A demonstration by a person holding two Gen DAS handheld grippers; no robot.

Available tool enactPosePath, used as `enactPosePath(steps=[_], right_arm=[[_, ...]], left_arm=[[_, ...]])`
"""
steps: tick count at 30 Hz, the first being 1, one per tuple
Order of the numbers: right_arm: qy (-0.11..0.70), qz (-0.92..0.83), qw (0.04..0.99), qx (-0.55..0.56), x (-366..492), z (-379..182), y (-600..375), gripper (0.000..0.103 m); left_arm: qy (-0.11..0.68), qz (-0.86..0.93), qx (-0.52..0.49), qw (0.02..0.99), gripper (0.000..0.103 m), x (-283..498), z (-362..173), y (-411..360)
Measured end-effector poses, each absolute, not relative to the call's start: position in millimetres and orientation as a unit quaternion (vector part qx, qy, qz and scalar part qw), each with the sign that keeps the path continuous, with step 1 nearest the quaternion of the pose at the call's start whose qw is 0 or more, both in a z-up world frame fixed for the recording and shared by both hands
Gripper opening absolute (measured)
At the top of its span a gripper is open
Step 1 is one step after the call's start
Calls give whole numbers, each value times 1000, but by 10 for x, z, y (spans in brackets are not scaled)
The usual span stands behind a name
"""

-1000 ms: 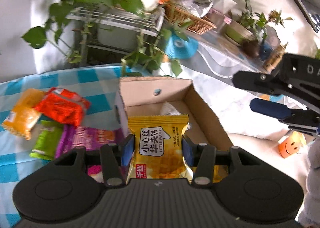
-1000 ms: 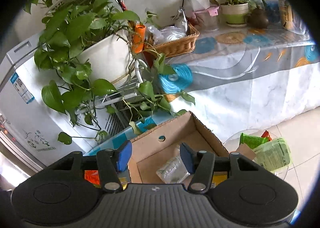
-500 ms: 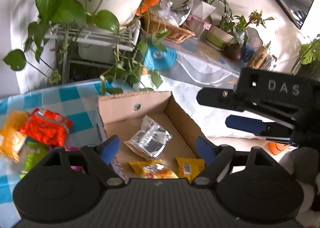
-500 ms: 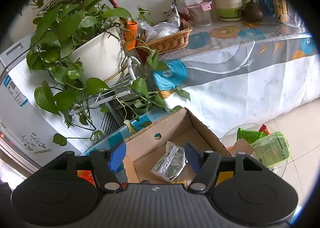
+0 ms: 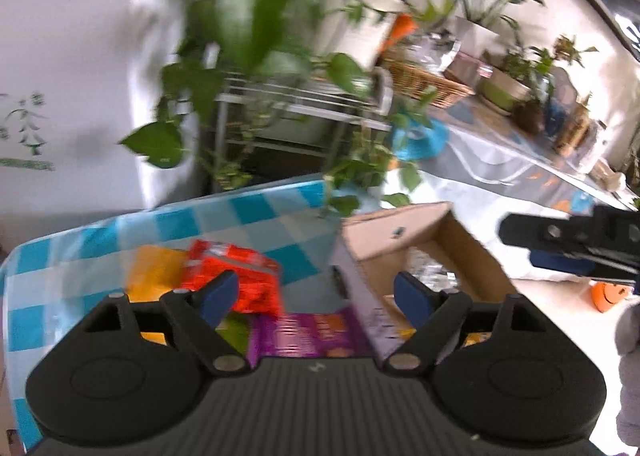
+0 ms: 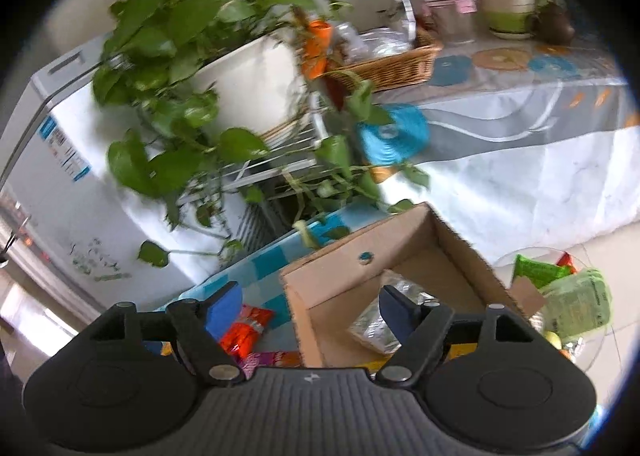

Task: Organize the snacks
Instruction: 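Move both grippers back toward the snacks on the tablecloth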

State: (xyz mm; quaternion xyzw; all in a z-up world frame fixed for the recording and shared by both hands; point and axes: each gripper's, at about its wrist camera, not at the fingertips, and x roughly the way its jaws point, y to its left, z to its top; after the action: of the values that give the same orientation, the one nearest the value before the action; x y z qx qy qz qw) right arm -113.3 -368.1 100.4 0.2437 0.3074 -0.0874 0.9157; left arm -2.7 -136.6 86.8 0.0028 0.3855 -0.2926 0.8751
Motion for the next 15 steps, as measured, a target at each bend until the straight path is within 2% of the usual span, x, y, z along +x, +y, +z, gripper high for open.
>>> enactPosePath(steps=[8, 15], right_arm=[[331, -39, 915, 228, -972, 934, -3416, 82], [354, -5, 912, 207, -830, 827, -3181, 82]], left_arm=[[388, -234, -1, 891, 86, 380, 784, -829], [399, -206, 34, 893, 86, 637, 538, -695]])
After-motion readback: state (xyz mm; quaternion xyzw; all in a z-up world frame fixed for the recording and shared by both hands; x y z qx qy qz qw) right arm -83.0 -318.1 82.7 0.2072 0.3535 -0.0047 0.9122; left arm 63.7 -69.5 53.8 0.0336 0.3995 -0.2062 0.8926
